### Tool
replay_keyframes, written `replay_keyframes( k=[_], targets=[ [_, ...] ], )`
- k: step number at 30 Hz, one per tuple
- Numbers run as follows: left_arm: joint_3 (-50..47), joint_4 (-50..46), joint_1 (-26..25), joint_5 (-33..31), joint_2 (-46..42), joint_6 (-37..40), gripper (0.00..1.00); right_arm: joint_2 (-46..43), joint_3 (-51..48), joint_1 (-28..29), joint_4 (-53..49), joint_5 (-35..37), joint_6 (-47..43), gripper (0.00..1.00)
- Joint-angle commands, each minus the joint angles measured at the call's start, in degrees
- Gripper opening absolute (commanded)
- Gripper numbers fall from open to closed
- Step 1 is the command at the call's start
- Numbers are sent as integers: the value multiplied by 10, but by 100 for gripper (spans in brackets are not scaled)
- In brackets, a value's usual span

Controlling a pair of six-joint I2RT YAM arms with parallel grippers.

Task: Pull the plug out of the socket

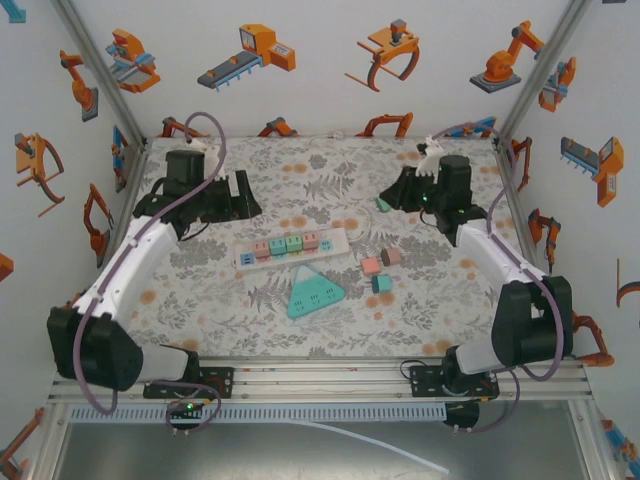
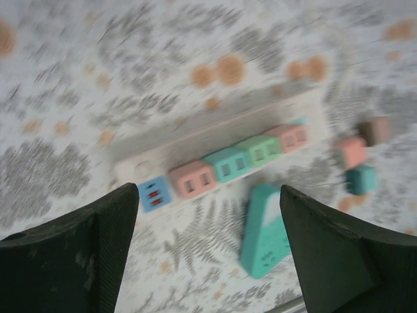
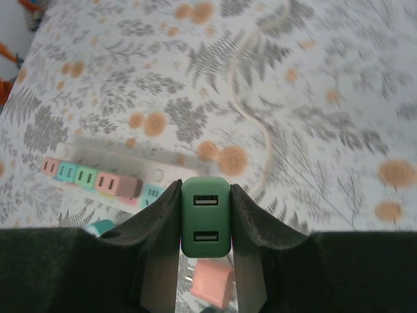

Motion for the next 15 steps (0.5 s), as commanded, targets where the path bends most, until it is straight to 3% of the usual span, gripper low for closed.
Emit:
replay_keyframes(
  k=[1, 4, 7, 9, 15],
  targets=[
    [-32, 145, -11, 172, -46, 2, 84, 2, -7, -22, -5, 10, 74, 4],
    [-47, 195, -43, 213, -56, 1, 87, 33, -20, -41, -2, -2, 83, 4],
    [-68, 247, -106, 242, -45, 33, 95, 65, -37, -47, 47, -23, 94, 8],
    [-70, 252, -144, 238, -29, 55, 99, 88, -40, -47, 70, -39, 101, 8],
    [-59, 255, -211, 211, 23, 73, 97, 142, -43, -47, 109, -55, 101, 9]
  ],
)
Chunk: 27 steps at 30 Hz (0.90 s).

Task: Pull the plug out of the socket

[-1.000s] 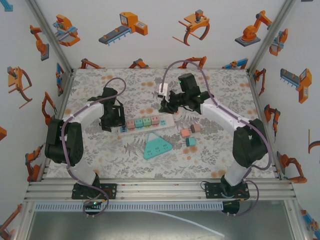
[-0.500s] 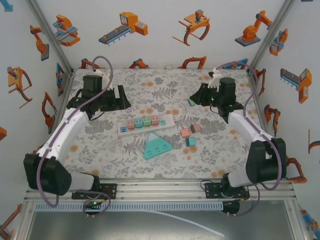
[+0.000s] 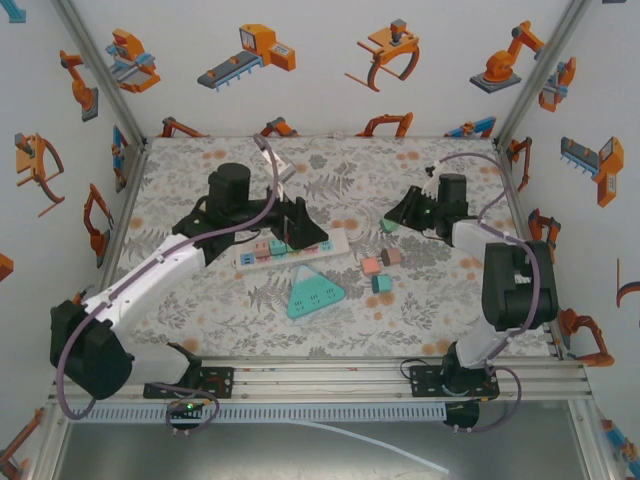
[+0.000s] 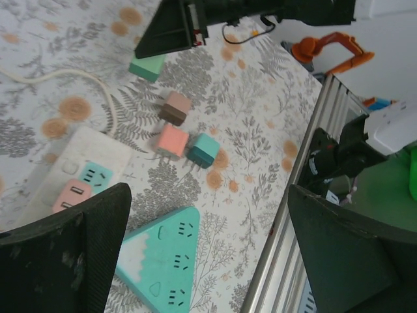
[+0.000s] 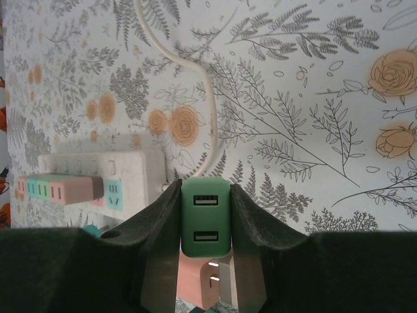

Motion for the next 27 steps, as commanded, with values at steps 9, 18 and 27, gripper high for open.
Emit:
replay_keyframes(
  k=[9, 18, 27],
  targets=[
    [10, 47, -46, -33, 51, 13, 97, 54, -12, -2, 41, -7, 6, 17],
    [9, 49, -46, -65, 51, 21, 97, 37, -20, -2, -30, 39, -43, 38],
    [3, 53, -45, -102, 44, 23, 97, -19, -4, -2, -81, 78, -108, 46]
  ],
)
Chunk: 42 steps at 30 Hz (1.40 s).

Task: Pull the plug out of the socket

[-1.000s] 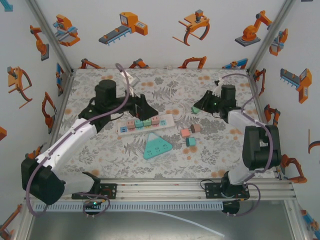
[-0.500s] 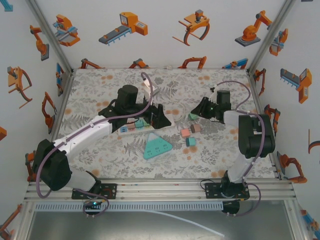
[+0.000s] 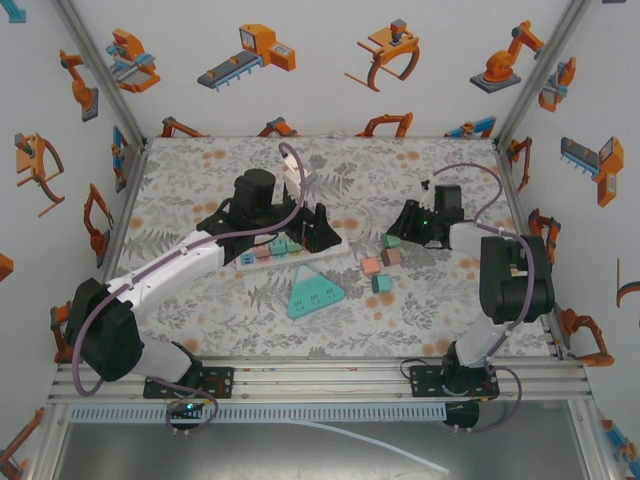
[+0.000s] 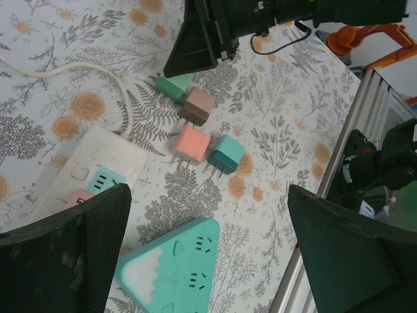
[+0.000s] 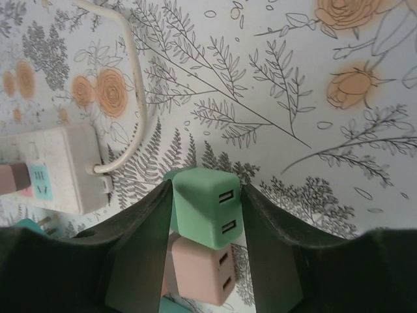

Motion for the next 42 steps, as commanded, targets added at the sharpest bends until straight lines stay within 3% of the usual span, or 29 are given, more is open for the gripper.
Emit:
replay_keyframes(
  k=[1, 7, 13, 17, 22, 30, 37, 42],
  targets=[
    [2, 16, -2, -22, -13, 14, 97, -44, 15, -1, -23, 27, -45, 46],
    [-22, 12, 1, -120, -53, 15, 97, -102, 38, 6, 9, -4, -115, 46],
    [-56, 9, 26, -233, -96, -19, 98, -124, 96, 68, 21, -87, -306, 45],
    [-80, -1, 62, -261, -120, -75, 99, -111, 155, 136, -57, -123, -491, 45],
    [-74, -89, 100, -328, -132, -179, 97, -48, 246, 215, -186, -147, -659, 46],
    [-74, -246, 184, -367, -126, -294, 95, 65, 337, 294, -255, -155, -741, 50],
    [-76, -292, 251, -315, -57, -297, 95, 123, 344, 304, -264, -189, -766, 51],
    [-68, -293, 264, -298, -3, -277, 93, 147, 344, 310, -256, -172, -765, 51]
  ],
)
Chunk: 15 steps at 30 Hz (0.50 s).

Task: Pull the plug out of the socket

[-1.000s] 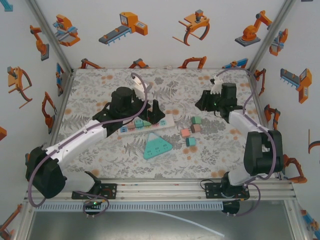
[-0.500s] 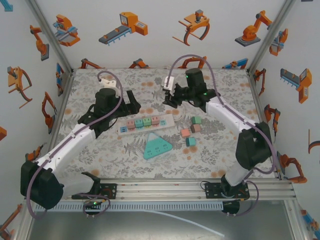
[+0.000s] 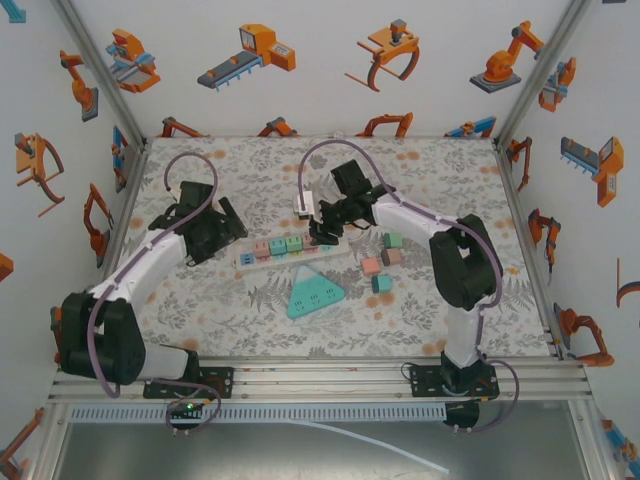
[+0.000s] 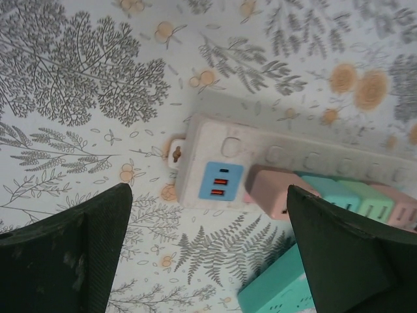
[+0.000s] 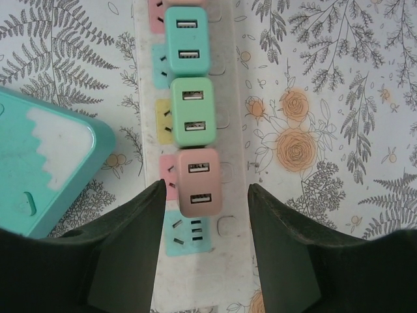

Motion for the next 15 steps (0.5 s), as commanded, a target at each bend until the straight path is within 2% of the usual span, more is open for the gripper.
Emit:
replay_keyframes(
  k=[1, 7, 11, 15],
  targets=[
    [8, -19, 7, 28, 27, 6, 92, 15, 20, 7, -1, -10, -15, 51],
    [13, 0, 9, 72, 83, 16, 79, 34, 16, 12, 17, -21, -2, 46],
    [9, 8, 8, 108, 110, 14, 64, 37, 17, 14, 16, -28, -2, 36],
    [3, 3, 7, 105, 120, 19, 51, 37, 17, 14, 19, -33, 4, 28]
  ],
)
